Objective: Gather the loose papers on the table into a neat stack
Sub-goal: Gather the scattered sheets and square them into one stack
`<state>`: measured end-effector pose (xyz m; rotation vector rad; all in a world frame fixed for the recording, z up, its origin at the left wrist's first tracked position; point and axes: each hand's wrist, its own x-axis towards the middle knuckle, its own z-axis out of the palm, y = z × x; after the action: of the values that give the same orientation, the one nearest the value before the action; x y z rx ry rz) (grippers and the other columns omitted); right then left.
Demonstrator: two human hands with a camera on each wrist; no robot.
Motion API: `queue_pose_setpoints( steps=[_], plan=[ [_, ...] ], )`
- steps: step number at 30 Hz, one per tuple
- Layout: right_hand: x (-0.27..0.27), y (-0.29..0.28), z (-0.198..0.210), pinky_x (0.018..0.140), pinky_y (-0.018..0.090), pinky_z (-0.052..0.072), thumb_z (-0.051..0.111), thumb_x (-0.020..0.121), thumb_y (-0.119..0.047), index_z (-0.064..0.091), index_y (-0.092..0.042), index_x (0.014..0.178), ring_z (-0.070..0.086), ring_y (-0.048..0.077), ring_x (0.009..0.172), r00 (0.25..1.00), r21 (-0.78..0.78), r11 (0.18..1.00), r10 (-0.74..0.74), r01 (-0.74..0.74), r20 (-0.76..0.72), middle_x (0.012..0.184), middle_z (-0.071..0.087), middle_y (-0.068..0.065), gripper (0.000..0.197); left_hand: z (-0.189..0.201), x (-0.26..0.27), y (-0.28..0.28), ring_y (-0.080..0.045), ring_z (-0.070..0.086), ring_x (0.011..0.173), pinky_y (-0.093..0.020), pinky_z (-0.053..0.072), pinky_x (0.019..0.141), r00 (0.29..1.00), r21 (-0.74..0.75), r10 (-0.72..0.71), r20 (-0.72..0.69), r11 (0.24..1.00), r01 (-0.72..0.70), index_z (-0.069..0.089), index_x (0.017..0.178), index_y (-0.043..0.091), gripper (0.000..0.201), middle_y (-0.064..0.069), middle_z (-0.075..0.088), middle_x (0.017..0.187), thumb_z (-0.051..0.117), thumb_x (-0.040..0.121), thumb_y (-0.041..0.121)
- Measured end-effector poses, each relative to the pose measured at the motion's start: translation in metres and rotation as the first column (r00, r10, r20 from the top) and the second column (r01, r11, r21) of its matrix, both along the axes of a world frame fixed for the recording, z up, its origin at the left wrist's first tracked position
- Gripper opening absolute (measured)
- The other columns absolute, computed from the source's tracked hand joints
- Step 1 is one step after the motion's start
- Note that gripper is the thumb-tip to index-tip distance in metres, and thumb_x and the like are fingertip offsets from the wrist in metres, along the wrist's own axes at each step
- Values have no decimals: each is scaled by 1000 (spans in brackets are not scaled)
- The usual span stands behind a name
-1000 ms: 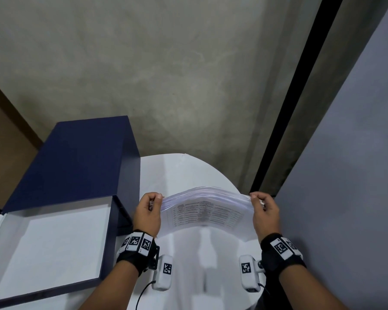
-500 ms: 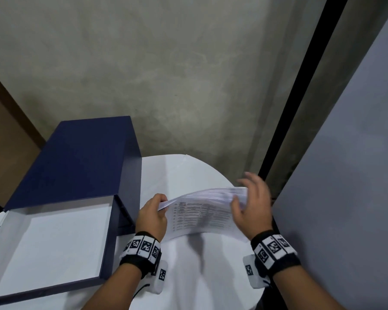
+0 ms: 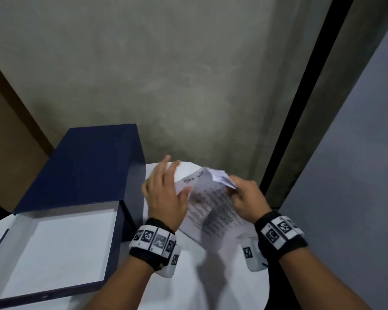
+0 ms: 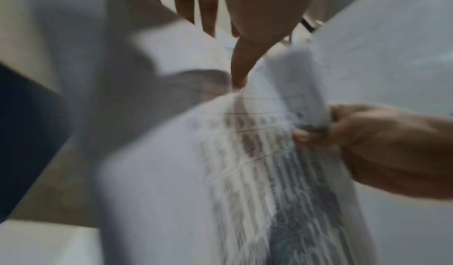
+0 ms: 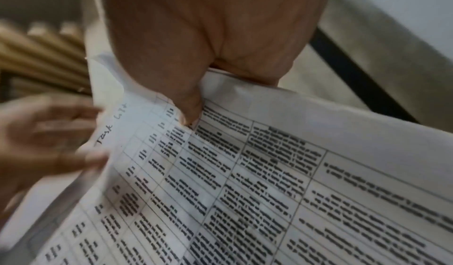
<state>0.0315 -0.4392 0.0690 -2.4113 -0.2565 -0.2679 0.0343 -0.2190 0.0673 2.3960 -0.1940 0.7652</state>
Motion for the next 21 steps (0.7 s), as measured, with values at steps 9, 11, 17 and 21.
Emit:
queue_pose_setpoints(
  steps=[9, 11, 17, 21],
  plan=[
    [-8, -17, 16, 98, 36, 55, 57, 99, -9, 62, -11, 127, 70, 18, 112, 982, 665, 739, 23, 108, -185, 115, 76, 0, 28, 3, 21, 17, -27, 67, 106, -54, 48, 98, 790, -898, -576, -209, 434, 79, 55, 124, 11, 63, -9, 70, 116, 73, 70, 38],
    [-10, -11, 8, 96, 32, 55, 56, 99, -8, 62, -15, 125, 71, 14, 109, 987, 708, 695, -24, 129, -157, 109, 77, -7, 27, 2, 17, 14, -26, 69, 101, -48, 53, 90, 829, -855, -517, -214, 509, 97, 61, 116, 22, 49, -7, 72, 109, 71, 71, 36],
    [-28, 3, -45, 93, 37, 57, 62, 93, 1, 53, -36, 115, 70, 16, 101, 957, 628, 733, -115, 262, -265, 106, 71, -8, 44, -35, -1, 8, -13, 60, 76, -10, 47, 56, 885, -713, -357, -298, 700, 42, 46, 97, 36, 54, 6, 60, 86, 58, 76, -13],
    [-32, 12, -54, 79, 16, 54, 56, 94, 5, 51, -36, 109, 68, 3, 88, 955, 626, 724, -174, 290, -241, 103, 68, -8, 44, -41, 2, 8, -11, 60, 73, -12, 47, 59, 889, -729, -320, -328, 685, -23, 45, 102, 30, 50, 4, 60, 85, 53, 81, -14]
  ],
)
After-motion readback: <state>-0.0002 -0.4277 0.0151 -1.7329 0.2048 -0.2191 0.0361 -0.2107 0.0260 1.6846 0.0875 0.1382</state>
